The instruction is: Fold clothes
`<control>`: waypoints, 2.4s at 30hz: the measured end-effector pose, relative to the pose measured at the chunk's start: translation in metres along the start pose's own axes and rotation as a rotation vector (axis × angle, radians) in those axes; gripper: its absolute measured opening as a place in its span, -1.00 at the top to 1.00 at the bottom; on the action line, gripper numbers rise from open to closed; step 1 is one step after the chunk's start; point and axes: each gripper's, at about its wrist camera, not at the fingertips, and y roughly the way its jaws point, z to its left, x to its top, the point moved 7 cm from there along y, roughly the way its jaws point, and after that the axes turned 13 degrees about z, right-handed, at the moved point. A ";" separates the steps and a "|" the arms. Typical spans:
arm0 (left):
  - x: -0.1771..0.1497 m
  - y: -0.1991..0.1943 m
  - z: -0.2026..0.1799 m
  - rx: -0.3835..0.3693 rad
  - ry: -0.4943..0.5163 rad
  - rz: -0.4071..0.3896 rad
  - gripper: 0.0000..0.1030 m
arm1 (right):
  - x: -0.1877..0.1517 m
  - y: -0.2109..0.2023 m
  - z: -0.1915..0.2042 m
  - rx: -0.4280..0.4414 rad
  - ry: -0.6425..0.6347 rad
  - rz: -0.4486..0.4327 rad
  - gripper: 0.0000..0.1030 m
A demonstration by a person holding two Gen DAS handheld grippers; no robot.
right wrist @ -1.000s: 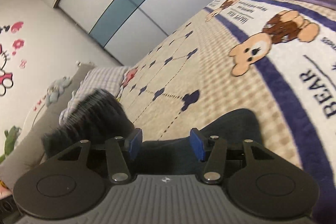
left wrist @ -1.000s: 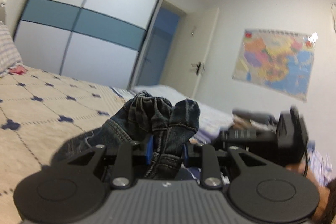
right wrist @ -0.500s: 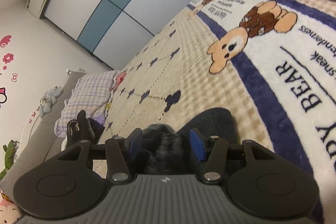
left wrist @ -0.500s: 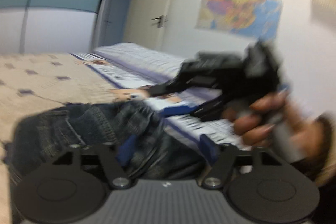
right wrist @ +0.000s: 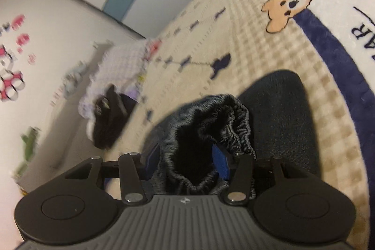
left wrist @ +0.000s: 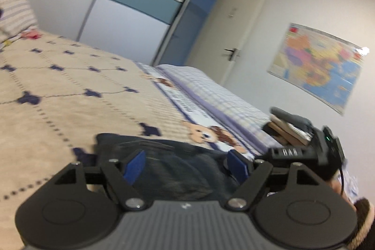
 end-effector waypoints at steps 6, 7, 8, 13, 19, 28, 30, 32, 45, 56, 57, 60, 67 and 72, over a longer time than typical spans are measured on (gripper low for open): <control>0.004 -0.005 0.025 0.048 -0.059 -0.007 -0.51 | 0.003 -0.013 0.027 0.008 -0.096 -0.060 0.78; 0.004 -0.005 0.025 0.040 -0.067 -0.009 -0.50 | 0.006 -0.019 0.035 0.017 -0.118 -0.085 0.78; 0.004 -0.005 0.025 0.027 -0.072 -0.010 -0.50 | 0.008 -0.025 0.044 0.031 -0.139 -0.101 0.78; -0.001 0.001 0.013 -0.028 -0.052 0.004 -0.50 | 0.013 -0.050 0.068 0.055 -0.212 -0.147 0.78; -0.013 0.021 -0.007 -0.077 0.012 0.077 -0.50 | 0.012 -0.052 0.026 -0.028 -0.136 -0.099 0.78; -0.040 0.044 -0.025 -0.070 0.116 0.180 -0.50 | -0.013 -0.026 -0.017 -0.144 -0.160 0.007 0.81; -0.044 0.046 -0.028 -0.060 0.135 0.182 -0.50 | -0.011 -0.029 -0.014 -0.134 -0.147 0.005 0.76; -0.044 0.046 -0.030 -0.065 0.144 0.182 -0.50 | -0.007 -0.039 -0.008 -0.148 -0.146 -0.012 0.60; -0.047 0.047 -0.047 -0.134 0.184 0.209 -0.50 | 0.037 -0.034 0.065 -0.235 -0.384 -0.097 0.48; -0.056 0.043 -0.039 -0.187 0.155 0.216 -0.50 | 0.052 0.071 0.086 -0.264 -0.484 0.090 0.48; -0.057 0.042 -0.038 -0.192 0.151 0.215 -0.50 | 0.051 0.078 0.088 -0.249 -0.485 0.109 0.50; -0.059 0.041 -0.038 -0.202 0.149 0.211 -0.50 | 0.044 0.095 0.095 -0.199 -0.508 0.153 0.51; -0.065 0.040 -0.038 -0.194 0.156 0.193 -0.48 | 0.033 0.127 0.082 -0.306 -0.572 0.205 0.55; -0.065 0.038 -0.038 -0.188 0.165 0.190 -0.48 | 0.035 0.134 0.076 -0.349 -0.586 0.175 0.55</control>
